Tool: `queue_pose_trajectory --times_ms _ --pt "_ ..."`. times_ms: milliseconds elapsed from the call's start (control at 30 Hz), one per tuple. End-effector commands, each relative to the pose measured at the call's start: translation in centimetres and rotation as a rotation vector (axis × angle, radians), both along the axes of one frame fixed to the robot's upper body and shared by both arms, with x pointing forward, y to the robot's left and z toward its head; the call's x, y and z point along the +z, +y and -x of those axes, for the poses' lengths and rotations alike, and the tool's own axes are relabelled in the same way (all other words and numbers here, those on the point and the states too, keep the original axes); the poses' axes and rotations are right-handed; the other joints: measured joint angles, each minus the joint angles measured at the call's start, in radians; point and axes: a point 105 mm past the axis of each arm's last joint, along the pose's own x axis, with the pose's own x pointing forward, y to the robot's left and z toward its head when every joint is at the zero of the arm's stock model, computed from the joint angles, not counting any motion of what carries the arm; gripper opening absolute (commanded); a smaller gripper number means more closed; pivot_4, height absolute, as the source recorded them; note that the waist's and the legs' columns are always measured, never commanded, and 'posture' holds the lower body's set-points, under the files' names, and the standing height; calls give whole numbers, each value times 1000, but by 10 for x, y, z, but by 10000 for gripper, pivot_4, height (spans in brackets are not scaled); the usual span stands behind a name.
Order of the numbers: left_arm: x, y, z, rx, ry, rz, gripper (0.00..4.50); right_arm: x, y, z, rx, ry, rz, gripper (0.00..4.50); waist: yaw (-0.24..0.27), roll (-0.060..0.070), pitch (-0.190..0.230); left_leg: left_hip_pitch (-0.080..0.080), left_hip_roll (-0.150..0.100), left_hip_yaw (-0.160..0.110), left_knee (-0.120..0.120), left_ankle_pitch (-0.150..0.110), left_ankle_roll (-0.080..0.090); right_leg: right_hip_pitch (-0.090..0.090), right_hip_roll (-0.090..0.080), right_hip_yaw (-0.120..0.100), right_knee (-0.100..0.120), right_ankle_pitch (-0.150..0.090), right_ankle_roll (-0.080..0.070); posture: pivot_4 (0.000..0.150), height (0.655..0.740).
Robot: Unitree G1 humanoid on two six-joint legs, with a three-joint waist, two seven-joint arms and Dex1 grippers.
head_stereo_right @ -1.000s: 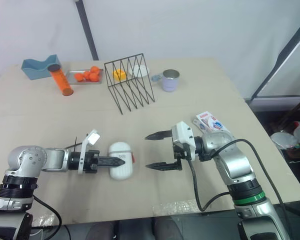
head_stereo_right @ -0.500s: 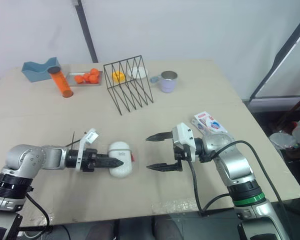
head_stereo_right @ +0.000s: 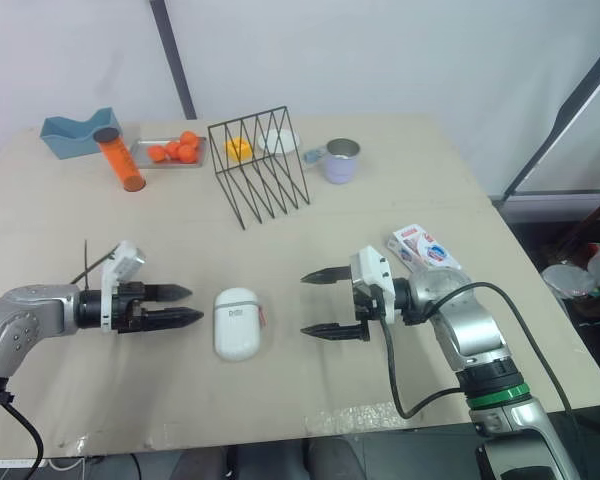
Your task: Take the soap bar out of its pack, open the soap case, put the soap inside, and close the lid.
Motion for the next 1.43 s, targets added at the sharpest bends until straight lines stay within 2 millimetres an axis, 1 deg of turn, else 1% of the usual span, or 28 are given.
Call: queue_pose_trajectory --times_ms 33,133,267,433,500,633,833,967,1100,1233,1333,1433 --pt "17 17 -18 138 -306 -64 44680 -6 -10 -8 -96 -34 7 45000 1 -1 0 0 0 0 0 0 0 0 0 0 0 0 0 1500 7400" --pt "11 26 -22 252 -387 -80 44680 -15 -13 -14 -196 -26 -15 45000 1 -1 0 0 0 0 0 0 0 0 0 0 0 0 0 1500 7400" --pt "-4 29 -19 357 -388 -71 44680 -16 -18 -23 -320 -46 -70 45000 0 -1 0 0 0 1 0 0 0 0 0 1 0 0 0 1500 7400" --pt "-26 18 -2 377 -363 -59 44680 -19 -22 -24 -429 -51 -147 45000 0 -1 0 1 0 1 0 0 0 1 0 1 0 0 0 1500 7400" --pt "-30 16 2 396 -363 -48 44680 -24 -22 -20 -443 -62 -149 45000 0 -1 0 1 0 1 0 0 0 1 0 1 0 0 0 1500 7400" --pt "-34 19 8 418 -370 -66 44680 -31 -23 -18 -471 -61 -142 45000 0 -1 0 2 0 1 0 0 -1 1 0 1 1 0 0 1500 7400" --pt "-34 29 15 462 -386 -113 44680 -31 -26 -18 -521 -52 -171 45000 -1 -1 0 3 0 2 0 0 -1 2 1 2 1 0 0 1500 7400" --pt "-34 33 16 476 -394 -132 44680 -31 -27 -17 -558 -28 -203 45000 0 -1 0 3 0 2 0 0 -1 2 0 2 1 0 0 1500 7400" --pt "-35 37 16 492 -387 -140 44680 -35 -26 -10 -550 -34 -185 45000 0 -1 0 3 0 2 0 0 -1 2 0 2 1 -1 0 1500 7400" --pt "-36 38 17 506 -382 -143 44680 -37 -27 -8 -563 -35 -182 45000 -1 -1 0 3 0 2 0 0 -1 2 1 2 1 -1 0 1500 7400" --pt "-36 39 17 517 -380 -137 44680 -38 -28 -10 -591 -20 -178 45000 -1 -1 0 3 0 2 0 0 -1 2 1 2 1 -1 0 1500 7400" --pt "-38 40 16 519 -401 -187 44680 -35 -27 -14 -611 3 -217 45000 0 -1 0 3 0 2 0 0 -1 2 1 3 1 -1 0 1500 7400"
